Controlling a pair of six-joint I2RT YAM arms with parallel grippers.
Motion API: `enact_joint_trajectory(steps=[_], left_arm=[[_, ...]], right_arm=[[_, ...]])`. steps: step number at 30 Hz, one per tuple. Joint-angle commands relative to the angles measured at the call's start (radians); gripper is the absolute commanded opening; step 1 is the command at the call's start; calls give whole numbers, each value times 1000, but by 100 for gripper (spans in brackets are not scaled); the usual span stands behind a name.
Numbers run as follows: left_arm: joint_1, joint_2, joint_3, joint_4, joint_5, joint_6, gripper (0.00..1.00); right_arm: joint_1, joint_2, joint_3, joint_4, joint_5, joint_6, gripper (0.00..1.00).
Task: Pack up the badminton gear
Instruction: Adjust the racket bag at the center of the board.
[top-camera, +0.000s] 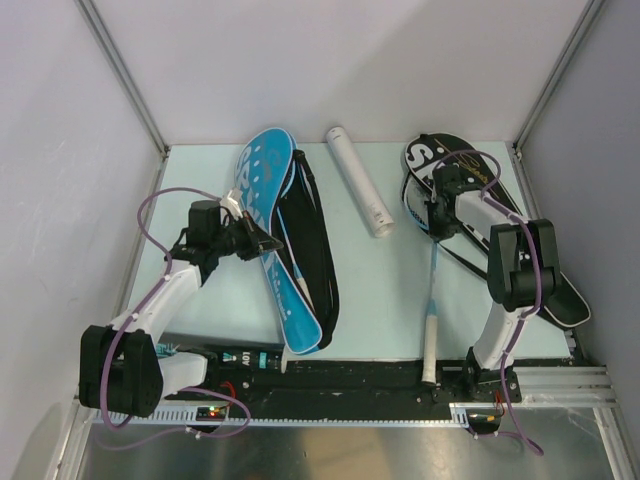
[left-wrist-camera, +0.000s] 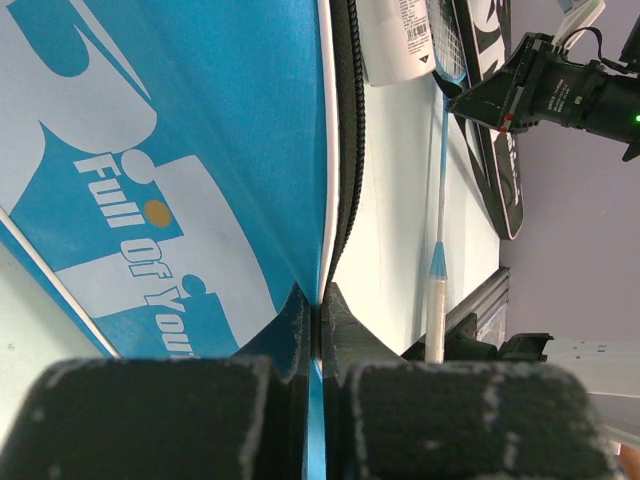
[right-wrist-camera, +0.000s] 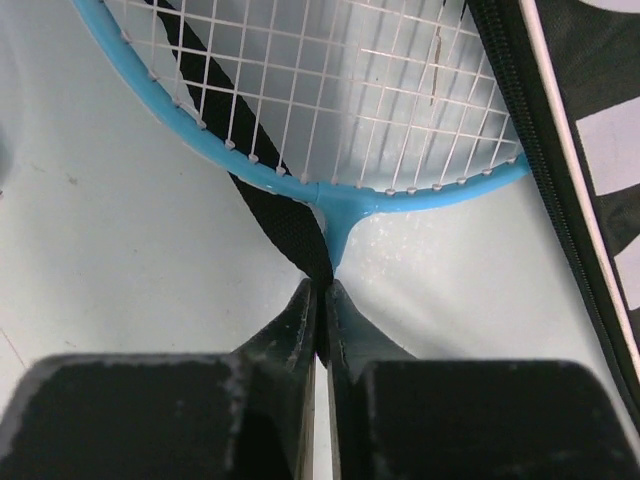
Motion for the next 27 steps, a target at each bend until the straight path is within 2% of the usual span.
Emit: enact_joint_trajectory(steps=[1,2,3,4,7,13,20,27], left_arm=[[6,-15,28,30,21,25,0],[6,-14,28,30,21,24,0],[6,-13,28,30,22,24,0],[6,-13,27,29,21,24,0],[6,-16,26,29,21,25,0],[6,-16,28,28,19,25,0],[8,-20,27,28,16,27,0],[10,-19,28,25,12,29,0]], right_arm=[[6,-53,54,-24,-8,-13,2],[4,-52,56,-31,-18,-13,1],[2,-53,56,-36,-25,-10,7],[0,-54,56,-40,-31,-9,7],[-13,-56,57,-51,-61,-4,1],[1,-87,53,-33,-358,-22,0],[43,-9,85,11,-447,-20,0],[-26,-121,83,136,-666,58,0]])
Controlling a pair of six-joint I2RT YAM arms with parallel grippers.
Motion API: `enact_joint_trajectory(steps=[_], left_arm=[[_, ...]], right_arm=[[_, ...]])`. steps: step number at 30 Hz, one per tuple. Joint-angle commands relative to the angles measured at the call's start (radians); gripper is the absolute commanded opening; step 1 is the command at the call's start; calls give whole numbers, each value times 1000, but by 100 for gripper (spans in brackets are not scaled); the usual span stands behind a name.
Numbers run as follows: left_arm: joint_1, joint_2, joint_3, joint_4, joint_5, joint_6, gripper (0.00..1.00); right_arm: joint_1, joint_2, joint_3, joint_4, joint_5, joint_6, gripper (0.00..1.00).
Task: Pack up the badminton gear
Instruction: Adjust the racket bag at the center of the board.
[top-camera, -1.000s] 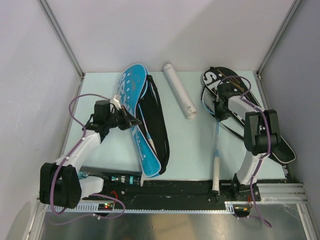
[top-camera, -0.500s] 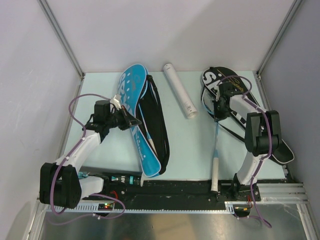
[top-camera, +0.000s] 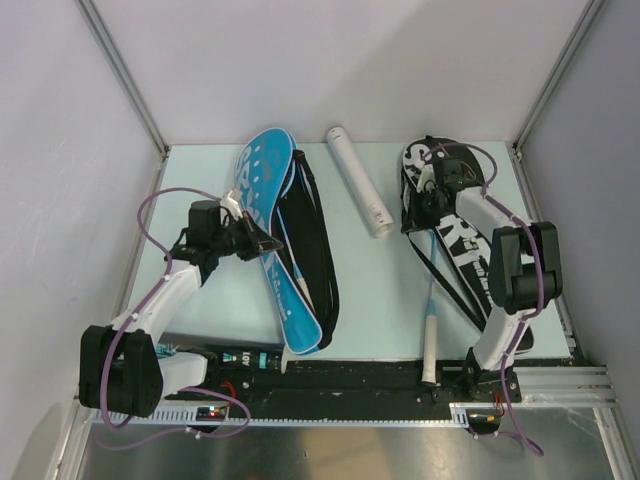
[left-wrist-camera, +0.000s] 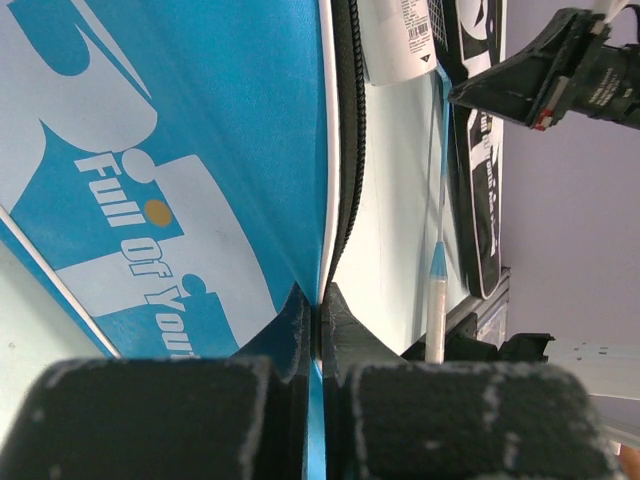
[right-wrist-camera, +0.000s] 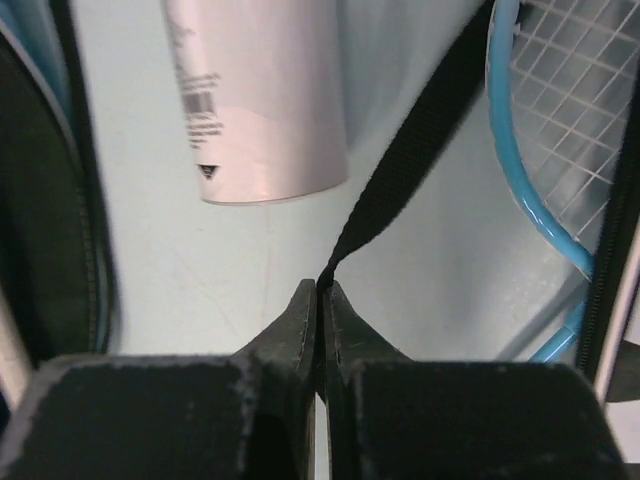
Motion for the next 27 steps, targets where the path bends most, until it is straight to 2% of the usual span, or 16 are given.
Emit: enact_joint_trajectory(steps=[1,9,12,14,17,22,27], left_arm=[[9,-20,27,27,13,29,0],[12,-21,27,23,5,31,0],[12,-23,26,19,1,34,0],[11,-25,25,15,-3,38,0],[12,-31,25,7,-12,43,0],[11,-33,28,-4,-19,51,0],[12,-30,31,-6,-19,53,0]], right_arm=[[-74,-123,22,150,-239,88,0],[-206,-200,-19,379,-451,256,0],[-227,-209,-21,398,-420,275,0],[-247,-210,-18,362,-322,262,0],[-300,-194,-14,240,-78,226,0],[-395,-158,1,93,235,188,1],[-422,-89,60,26,411,159,7]])
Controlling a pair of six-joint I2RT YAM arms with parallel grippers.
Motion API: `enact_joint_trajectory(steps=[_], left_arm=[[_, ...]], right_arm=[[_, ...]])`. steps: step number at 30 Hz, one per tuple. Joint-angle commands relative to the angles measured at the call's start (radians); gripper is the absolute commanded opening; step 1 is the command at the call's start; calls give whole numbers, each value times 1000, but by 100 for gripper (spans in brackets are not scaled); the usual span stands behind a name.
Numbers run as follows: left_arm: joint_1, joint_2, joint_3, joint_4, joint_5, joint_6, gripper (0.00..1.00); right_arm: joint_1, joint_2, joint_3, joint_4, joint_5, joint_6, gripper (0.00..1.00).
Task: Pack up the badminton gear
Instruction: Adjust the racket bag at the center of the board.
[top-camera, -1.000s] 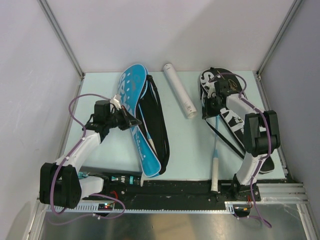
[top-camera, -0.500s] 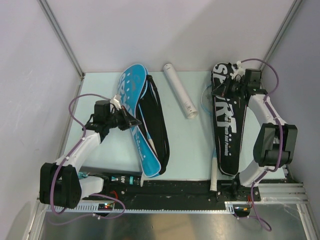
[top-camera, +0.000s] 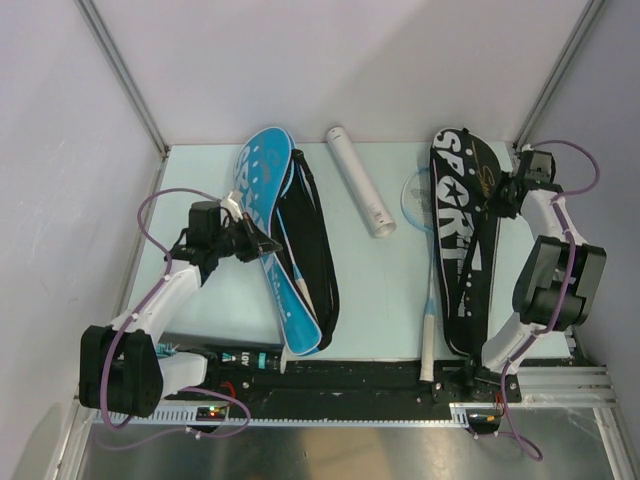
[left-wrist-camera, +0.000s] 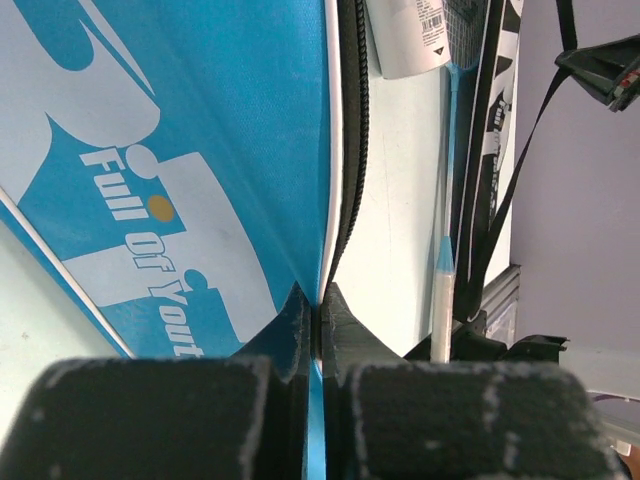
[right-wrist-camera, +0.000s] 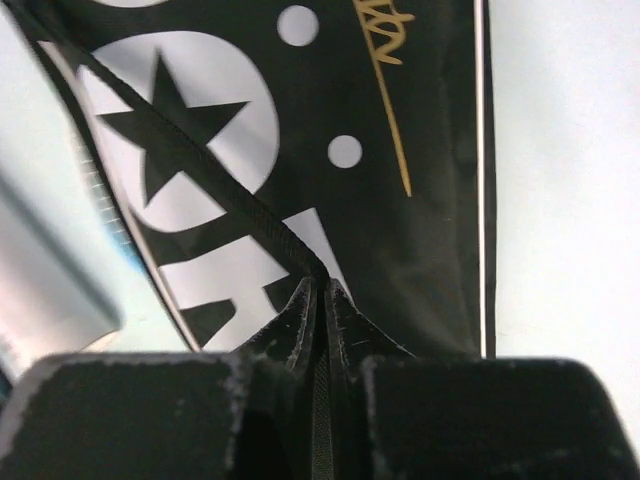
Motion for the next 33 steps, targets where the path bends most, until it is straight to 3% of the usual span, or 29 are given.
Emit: enact_joint_trajectory(steps=[1,8,13,18,24,33], left_arm=[[10,-30,31,18,-9,34,0],[10,-37,31,15,-11,38,0],[10,-46,29,16,-3,35,0],[9,-65,25,16,5,32,0],[10,-68,26,17,13,30,0],[10,-58,25,16,16,32,0]], right_arm=[[-11,61,87,-95,275,-33,8],[-12,160,255,-206,489,-17,26],[60,90,284,-310,377,-8,50],[178,-68,112,-327,276,47,59],[319,-189,-71,-272,246,106,64],[380,-97,-206,-126,180,136,60]])
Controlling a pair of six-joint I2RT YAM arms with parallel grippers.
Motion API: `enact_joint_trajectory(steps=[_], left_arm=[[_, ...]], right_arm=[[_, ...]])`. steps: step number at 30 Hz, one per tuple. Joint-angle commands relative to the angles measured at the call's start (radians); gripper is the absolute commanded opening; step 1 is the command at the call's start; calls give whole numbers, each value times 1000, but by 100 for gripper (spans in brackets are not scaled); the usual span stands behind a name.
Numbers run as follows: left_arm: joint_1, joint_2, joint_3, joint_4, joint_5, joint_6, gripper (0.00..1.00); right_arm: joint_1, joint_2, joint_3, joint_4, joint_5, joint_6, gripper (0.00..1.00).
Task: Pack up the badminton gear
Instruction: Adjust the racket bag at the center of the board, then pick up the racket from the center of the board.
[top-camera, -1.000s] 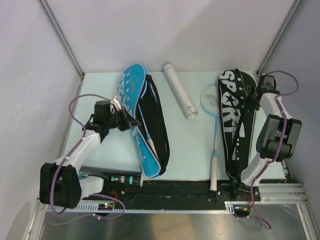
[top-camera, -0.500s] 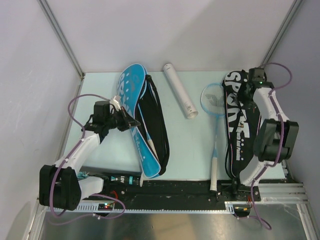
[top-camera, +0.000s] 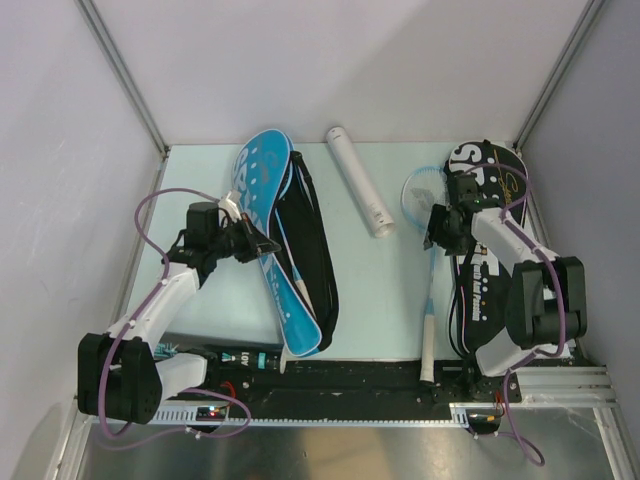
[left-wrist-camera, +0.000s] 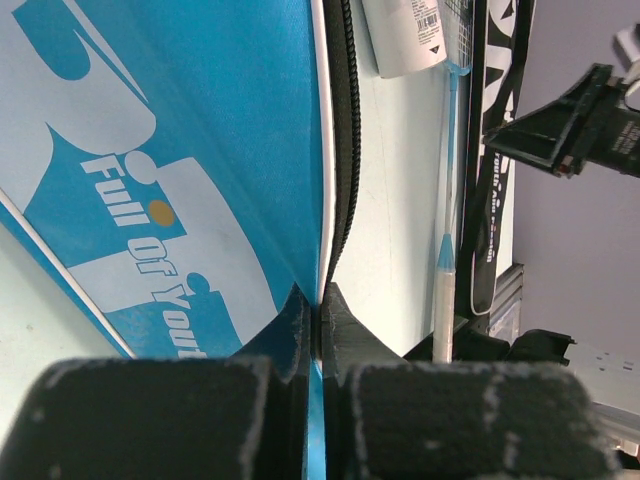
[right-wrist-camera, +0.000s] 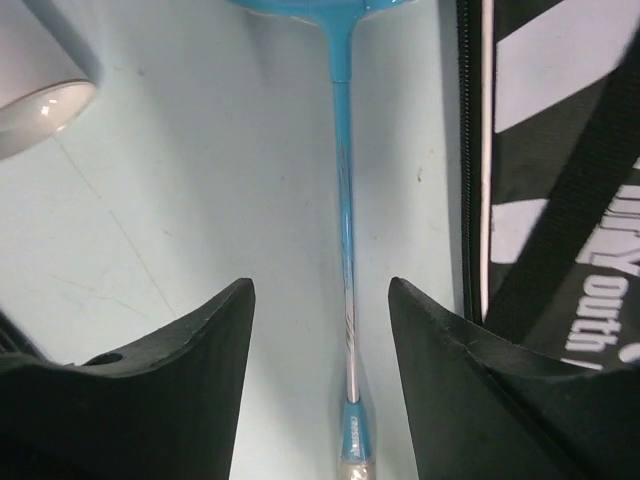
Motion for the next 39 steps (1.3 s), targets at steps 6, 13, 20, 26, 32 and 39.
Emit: enact_joint_trajectory(steps=[6,13,20,26,32,39], left_arm=[[9,-17,27,42,14,18,0],[9,0,31,43,0,17,0],[8,22,49,41,-5,8,0],[9,42,68,42,5,1,0],[7,69,84,41,-1,5,0],[5,106,103,42,3,8,0]], right_arm=[[-12,198,2,214,-27,-14,57],[-10,303,53,208,6,2,50],[-16,303,79,231,5,11,6],[-11,179,86,277,-62,-2,0],[9,50,101,300,-114,-2,0],[35,-43,106,297,-202,-1,0]])
